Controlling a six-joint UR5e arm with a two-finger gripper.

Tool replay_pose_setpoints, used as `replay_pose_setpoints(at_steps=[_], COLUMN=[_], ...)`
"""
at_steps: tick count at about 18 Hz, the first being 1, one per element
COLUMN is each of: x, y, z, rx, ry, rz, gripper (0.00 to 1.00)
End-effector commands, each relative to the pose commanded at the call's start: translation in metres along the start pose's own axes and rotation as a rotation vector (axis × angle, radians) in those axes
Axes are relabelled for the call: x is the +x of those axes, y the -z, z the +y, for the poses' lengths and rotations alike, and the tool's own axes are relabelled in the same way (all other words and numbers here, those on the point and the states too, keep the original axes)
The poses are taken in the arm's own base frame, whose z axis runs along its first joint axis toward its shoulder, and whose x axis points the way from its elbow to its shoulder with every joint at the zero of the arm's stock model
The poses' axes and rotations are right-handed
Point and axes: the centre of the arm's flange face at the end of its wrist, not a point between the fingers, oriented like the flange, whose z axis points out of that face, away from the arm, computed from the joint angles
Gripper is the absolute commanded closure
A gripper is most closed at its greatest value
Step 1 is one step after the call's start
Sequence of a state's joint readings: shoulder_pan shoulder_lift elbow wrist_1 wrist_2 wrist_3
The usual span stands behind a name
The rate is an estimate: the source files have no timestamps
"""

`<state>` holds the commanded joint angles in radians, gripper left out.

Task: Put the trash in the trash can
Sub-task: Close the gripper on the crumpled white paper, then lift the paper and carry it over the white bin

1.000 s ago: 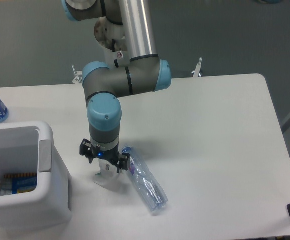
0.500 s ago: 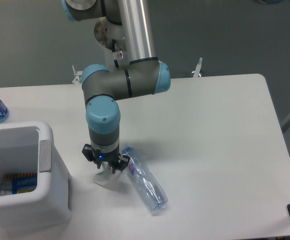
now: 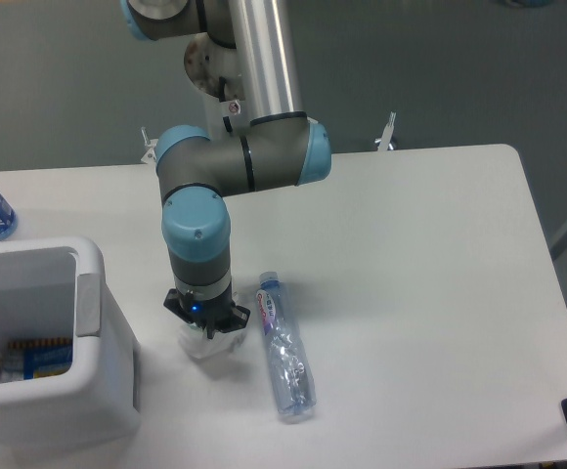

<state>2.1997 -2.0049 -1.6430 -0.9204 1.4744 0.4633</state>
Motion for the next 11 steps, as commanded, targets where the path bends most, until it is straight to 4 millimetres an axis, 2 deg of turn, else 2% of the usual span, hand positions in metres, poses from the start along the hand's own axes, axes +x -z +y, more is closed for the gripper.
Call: replay_pose_setpoints(at_steps=[3,5,7,10,11], x=[-0.001,-0.006,-0.026,-0.059,-0.067], y=[0.026,0.055,0.106,0.194,0.217], z=[0.0,-0.002,-0.003,0.0,0.001], rx=[0.052,0.096,0.175,0.323,0.375], ry=[0.006,0.012,0.051,0.159,0.179], rz=[0.013,-0.011,-0.059,-0.115,-0.098], gripper=[0.98,0.97,0.95,0.95,0.95])
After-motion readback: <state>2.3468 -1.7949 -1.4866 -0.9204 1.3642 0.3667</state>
